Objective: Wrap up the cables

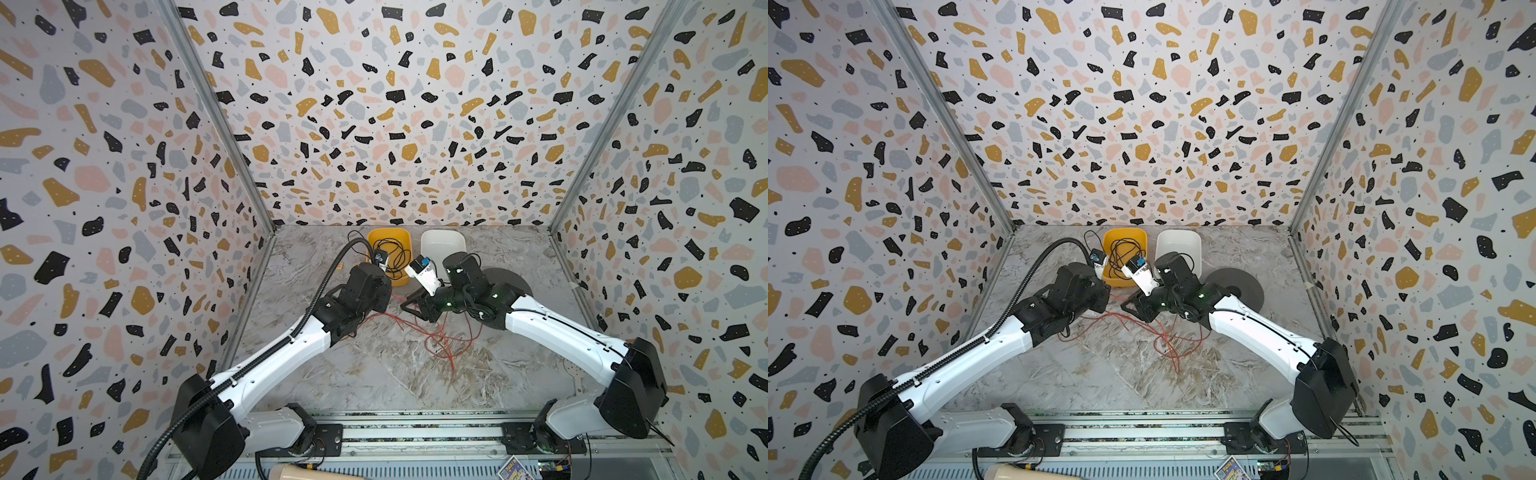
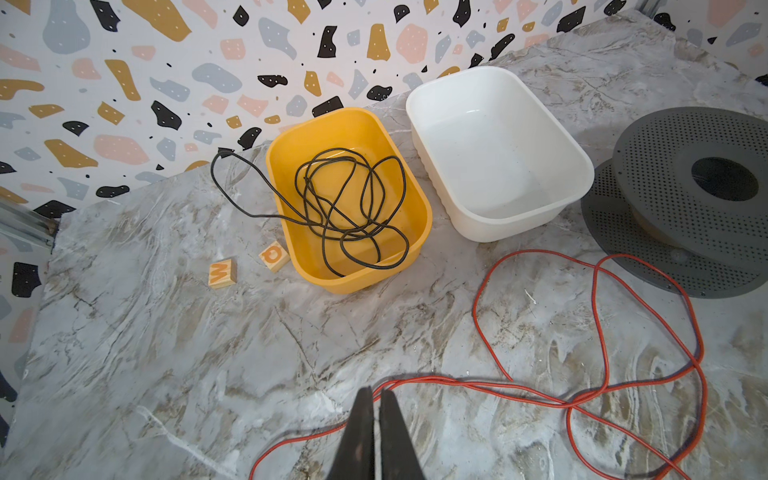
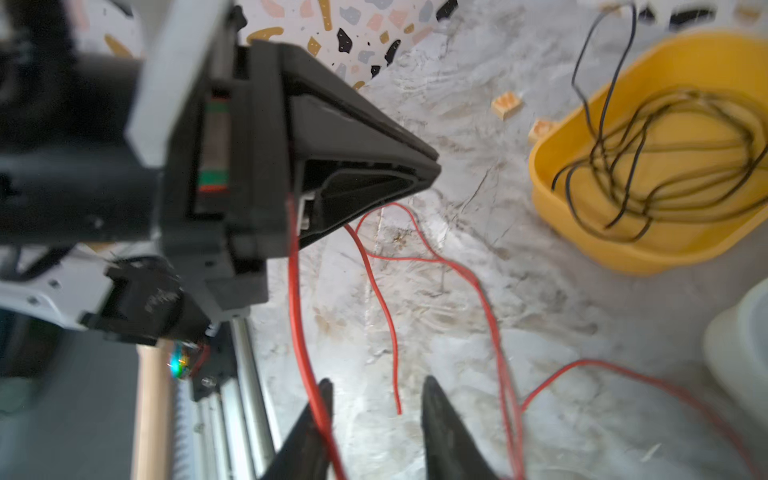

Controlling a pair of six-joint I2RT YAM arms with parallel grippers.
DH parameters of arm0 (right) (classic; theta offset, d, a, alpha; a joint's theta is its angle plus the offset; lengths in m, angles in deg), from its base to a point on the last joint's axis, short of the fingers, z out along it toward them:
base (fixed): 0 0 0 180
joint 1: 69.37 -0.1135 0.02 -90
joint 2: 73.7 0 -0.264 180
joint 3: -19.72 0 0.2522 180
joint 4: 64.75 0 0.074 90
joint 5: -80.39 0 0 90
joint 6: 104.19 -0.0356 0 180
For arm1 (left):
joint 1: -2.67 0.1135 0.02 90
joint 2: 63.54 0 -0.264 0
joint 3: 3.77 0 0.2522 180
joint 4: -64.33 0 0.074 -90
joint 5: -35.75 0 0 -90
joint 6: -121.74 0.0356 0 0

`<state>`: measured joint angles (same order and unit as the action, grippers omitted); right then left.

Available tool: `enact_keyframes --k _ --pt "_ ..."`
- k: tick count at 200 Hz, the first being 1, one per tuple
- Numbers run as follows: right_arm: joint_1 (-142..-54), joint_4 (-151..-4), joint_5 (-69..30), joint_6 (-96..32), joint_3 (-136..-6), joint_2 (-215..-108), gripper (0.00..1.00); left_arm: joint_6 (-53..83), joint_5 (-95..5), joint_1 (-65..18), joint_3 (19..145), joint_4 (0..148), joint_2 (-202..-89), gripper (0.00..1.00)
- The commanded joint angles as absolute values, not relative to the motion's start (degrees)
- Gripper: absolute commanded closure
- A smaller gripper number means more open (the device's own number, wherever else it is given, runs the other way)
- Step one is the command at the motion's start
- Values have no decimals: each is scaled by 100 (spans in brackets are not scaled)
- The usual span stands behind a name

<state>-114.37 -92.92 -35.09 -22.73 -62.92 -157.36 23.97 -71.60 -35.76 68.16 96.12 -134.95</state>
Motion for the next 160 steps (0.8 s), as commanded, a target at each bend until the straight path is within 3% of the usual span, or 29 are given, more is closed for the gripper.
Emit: enact_keyframes --k 1,24,44,75,107,160 --pt "-11464 -9157 -3153 -2346 -6542 -15572 97 2345 -7290 -3610 7109 9647 -13585 79" --pt "-11433 -9086 -2457 -2510 -6432 -15344 100 2100 -7180 -3600 7276 9904 -13599 40" --pt "-11240 -9026 -2104 -2719 -6333 -15213 100 1892 -6972 -3537 7385 10093 -13493 22" --pt "-10887 -8789 -1714 -3076 -6135 -15000 100 1523 -6201 -3185 7354 10350 -13246 17" --pt "-10840 -8464 -1422 -3255 -6079 -14899 100 776 -4758 -2588 6839 9890 -12889 15" --pt "-10849 -7719 -1258 -3795 -5869 -14728 100 -1536 -2556 -2167 5772 7658 -12818 15"
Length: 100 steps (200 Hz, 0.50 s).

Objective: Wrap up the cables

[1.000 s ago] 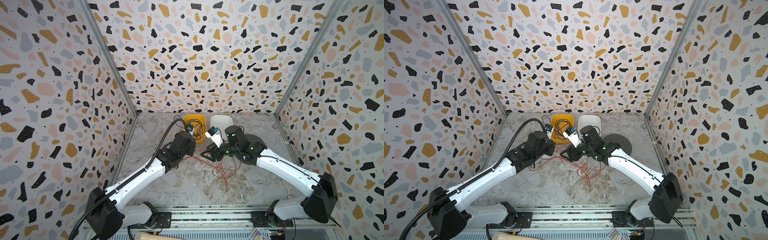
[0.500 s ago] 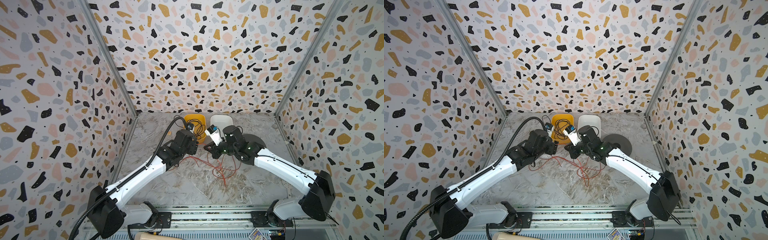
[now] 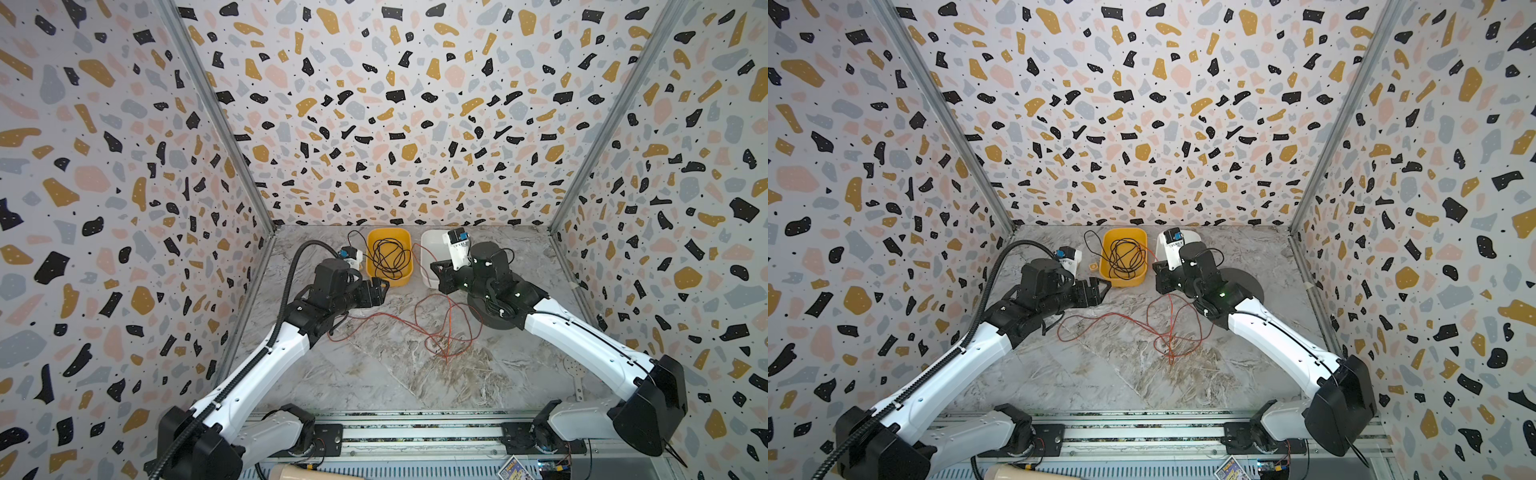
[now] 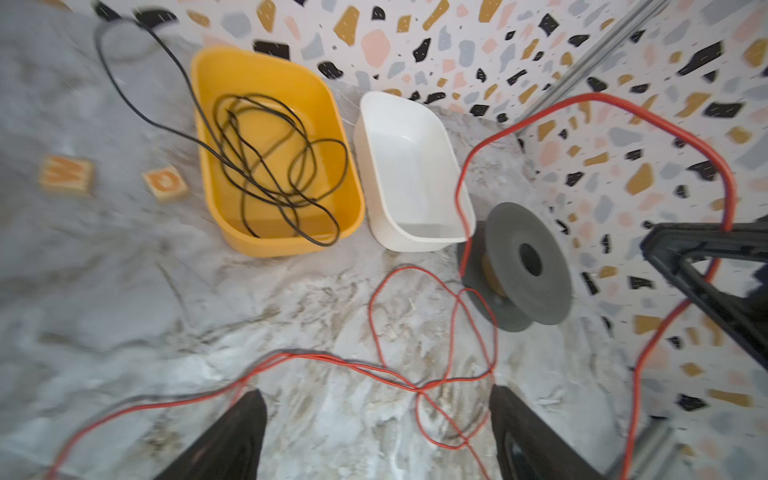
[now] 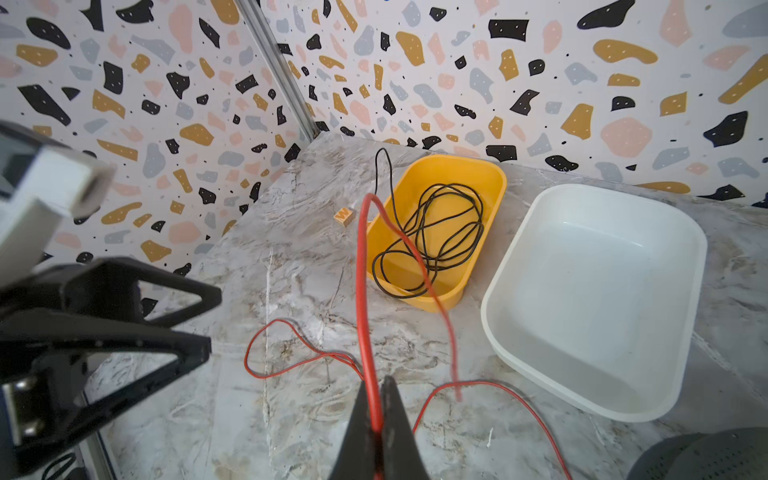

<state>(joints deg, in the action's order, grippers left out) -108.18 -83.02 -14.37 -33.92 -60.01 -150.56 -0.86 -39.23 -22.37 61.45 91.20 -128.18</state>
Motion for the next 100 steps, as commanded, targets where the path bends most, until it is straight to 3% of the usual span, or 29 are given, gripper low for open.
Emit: enact_keyframes --k 1,100 --pt "-10849 -7697 -1255 -3807 -5853 -14723 100 -1590 -2527 -2167 5750 7602 -12816 15" --pt "-11450 -6108 -628 -4202 -5168 -14428 100 -5886 -2369 -2151 4609 3082 -13172 13"
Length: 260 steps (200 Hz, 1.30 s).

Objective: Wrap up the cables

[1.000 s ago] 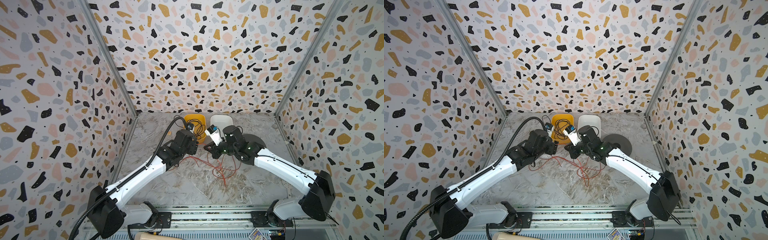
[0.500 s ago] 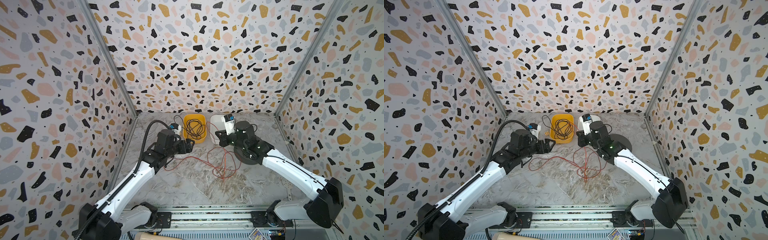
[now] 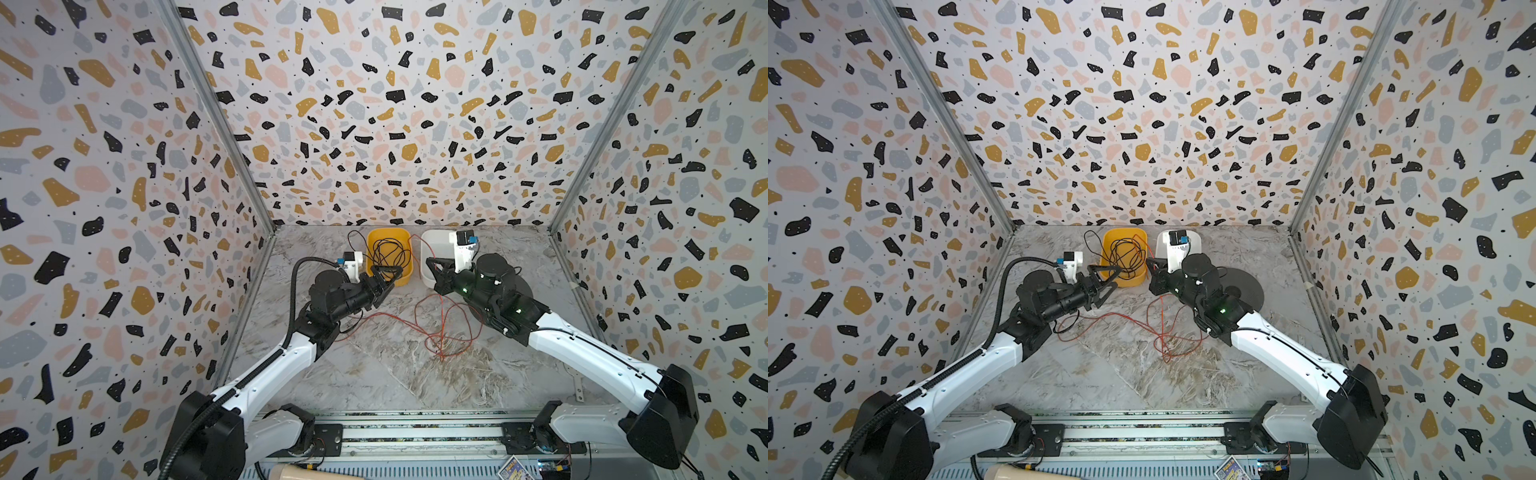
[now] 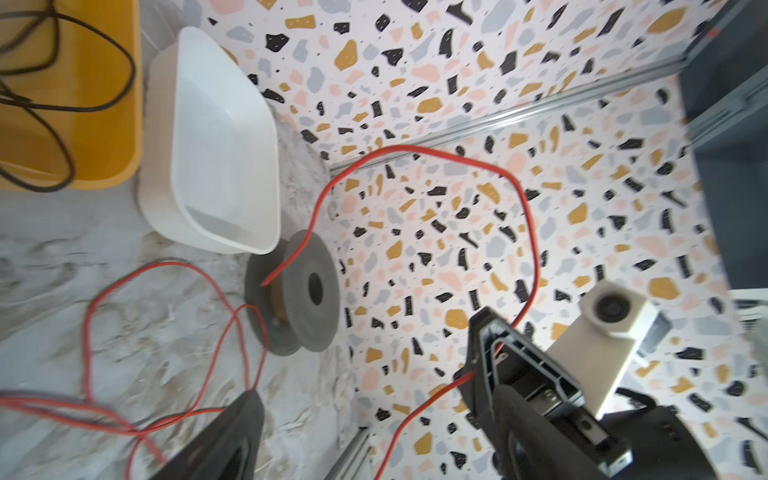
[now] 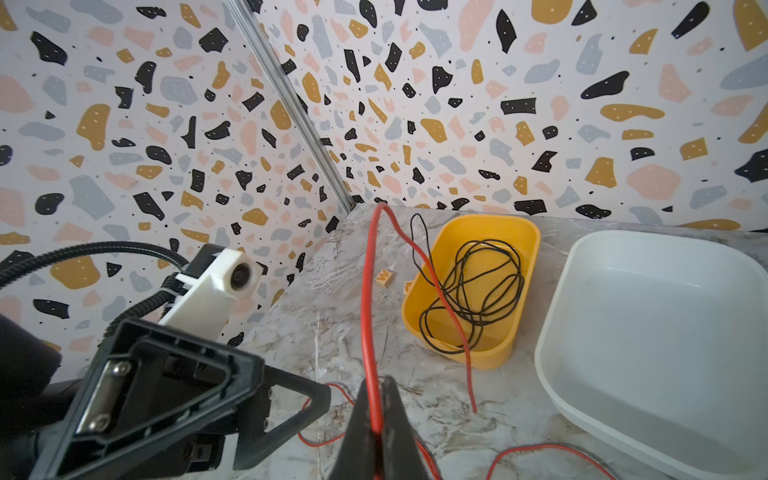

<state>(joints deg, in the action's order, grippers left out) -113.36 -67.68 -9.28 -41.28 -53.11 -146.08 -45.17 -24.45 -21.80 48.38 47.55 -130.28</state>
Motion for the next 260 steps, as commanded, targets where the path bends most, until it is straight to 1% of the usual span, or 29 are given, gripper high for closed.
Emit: enact_keyframes --k 1,14,83,117,165,204,260 --pt "-11452 -6087 -628 -4199 -5151 -14423 100 -5926 -2377 -2150 4601 3037 -13182 13" --pt "-11488 -5790 -625 -4201 -5032 -14423 100 -6229 -2450 -2158 4534 2732 -13245 13" --pt "-11768 -4834 -739 -4250 -4590 -14431 100 -6876 -2803 -2132 4581 2193 -13555 11" --pt "-11919 -4498 -783 -4283 -4236 -14318 100 -7459 -2845 -2132 4621 1298 -13956 11" --pt "-12244 -4187 -768 -4044 -3884 -14192 100 -7489 -2915 -2024 4558 1328 -14051 12" --pt "-12394 -4256 -772 -3996 -3507 -13882 100 -7243 -2868 -1678 4494 1613 -14058 21" --pt "-12447 -4496 -1310 -3725 -3212 -13694 100 -6980 -2714 -1501 4715 1741 -14334 36"
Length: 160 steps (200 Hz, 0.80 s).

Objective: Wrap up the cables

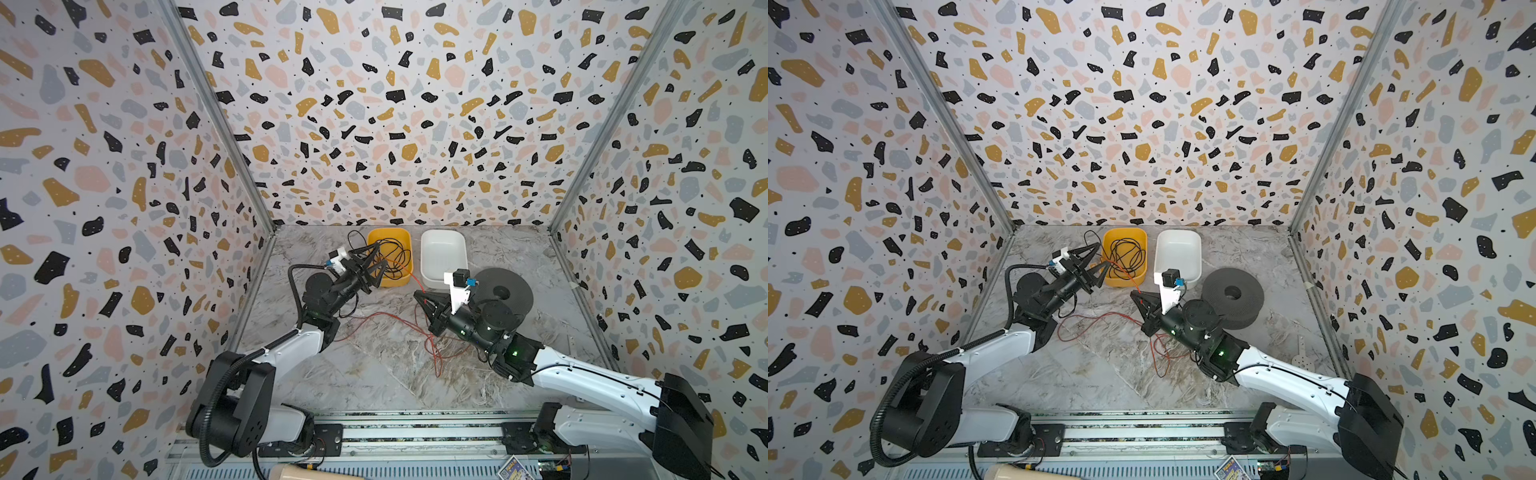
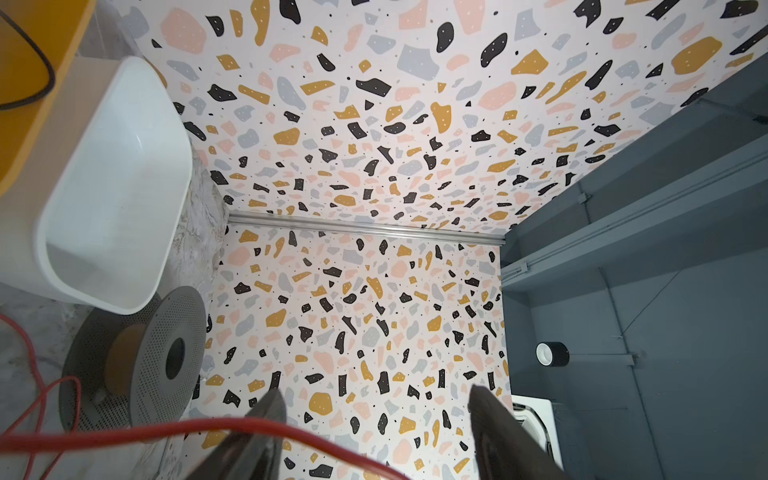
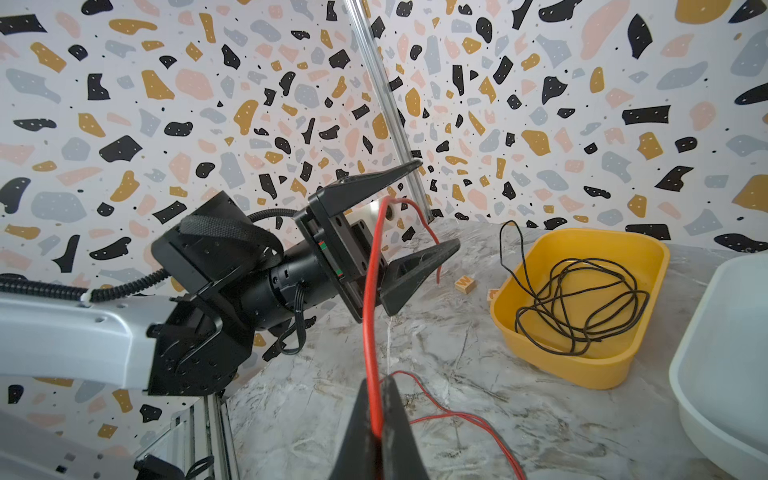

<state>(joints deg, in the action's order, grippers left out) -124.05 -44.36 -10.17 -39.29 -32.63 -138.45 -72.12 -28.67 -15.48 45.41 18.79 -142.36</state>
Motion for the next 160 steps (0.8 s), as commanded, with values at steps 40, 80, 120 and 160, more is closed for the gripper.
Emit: enact_keyframes --k 40,80,120,160 --pt "-12466 -4531 -1385 -3611 -2955 -13621 100 -6687 -2712 -1406 4751 2076 -14270 50" --pt "-12466 -4599 -1739 -3475 -2718 -13545 100 -6088 -2657 -1288 4966 2797 -14068 75" --pt "-12464 -5216 -1852 -3429 -2773 -13468 87 -5195 -2495 -1176 5336 3806 -13883 100" --pt "-12100 -6983 -1862 -3548 -3262 -13267 42 -3072 -2478 -1078 6052 6282 -13549 100"
